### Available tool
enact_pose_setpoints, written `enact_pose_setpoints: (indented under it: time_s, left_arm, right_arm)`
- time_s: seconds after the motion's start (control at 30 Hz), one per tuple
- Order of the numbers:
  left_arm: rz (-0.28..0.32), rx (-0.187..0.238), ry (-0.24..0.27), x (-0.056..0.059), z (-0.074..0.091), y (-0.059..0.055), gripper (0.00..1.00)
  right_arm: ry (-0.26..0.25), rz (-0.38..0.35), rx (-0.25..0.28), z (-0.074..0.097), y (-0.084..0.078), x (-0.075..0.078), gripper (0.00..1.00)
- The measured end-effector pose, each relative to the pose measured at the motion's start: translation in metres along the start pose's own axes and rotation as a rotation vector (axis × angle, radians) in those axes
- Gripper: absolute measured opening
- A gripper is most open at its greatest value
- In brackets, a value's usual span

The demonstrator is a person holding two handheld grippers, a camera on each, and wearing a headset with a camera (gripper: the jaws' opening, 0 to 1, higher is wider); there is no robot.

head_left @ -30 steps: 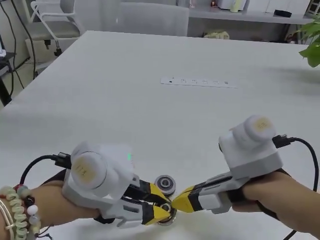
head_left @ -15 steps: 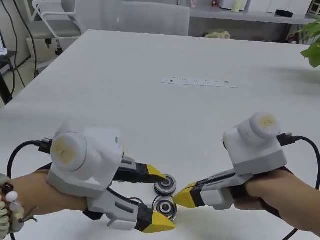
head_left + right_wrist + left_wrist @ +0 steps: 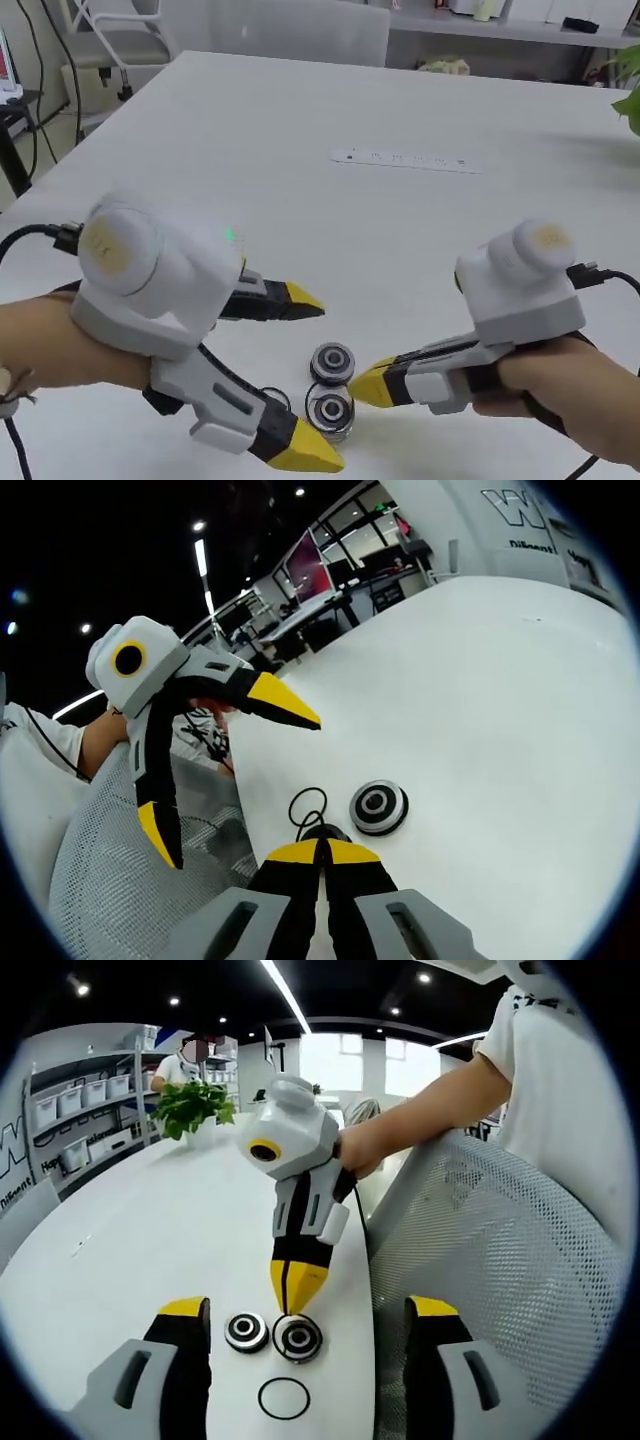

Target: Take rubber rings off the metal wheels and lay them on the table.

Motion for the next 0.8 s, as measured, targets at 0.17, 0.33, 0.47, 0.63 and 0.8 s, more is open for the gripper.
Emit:
enact_pose_setpoints:
  time_s: [0.17, 0.33, 0.47, 0.63, 0.8]
  left_arm:
    - [0.004, 0.017, 0.023, 0.003, 0.014, 0.008, 0.78]
    - [0.006, 0.024, 0.058, 0.007, 0.031, 0.009, 0.79]
    - [0.025, 0.03, 0.094, 0.007, 0.047, 0.006, 0.81]
    - [0.043, 0.028, 0.17, 0.0, 0.065, 0.0, 0.83]
    - [0.084, 0.046, 0.23, -0.003, 0.08, -0.005, 0.83]
  right_arm:
    - [0.001, 0.0, 0.015, 0.002, 0.003, 0.0, 0.0]
    - [0.006, 0.001, 0.03, 0.003, 0.008, -0.002, 0.0]
    - [0.012, 0.002, 0.045, 0.003, 0.011, -0.006, 0.0]
    - [0.012, -0.005, 0.05, 0.004, 0.011, -0.007, 0.0]
    - [0.03, -0.009, 0.078, 0.006, 0.016, -0.011, 0.0]
Point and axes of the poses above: the centre of the closed fingertips' face, and the gripper's own axes: z roughly backward along the fingers, x roughly to its right, y roughly out of its top, the point moved 1 cm from there along z, roughly backward along the fingers, and after that the axes turned 5 degrees about y, right-handed, at the moved point
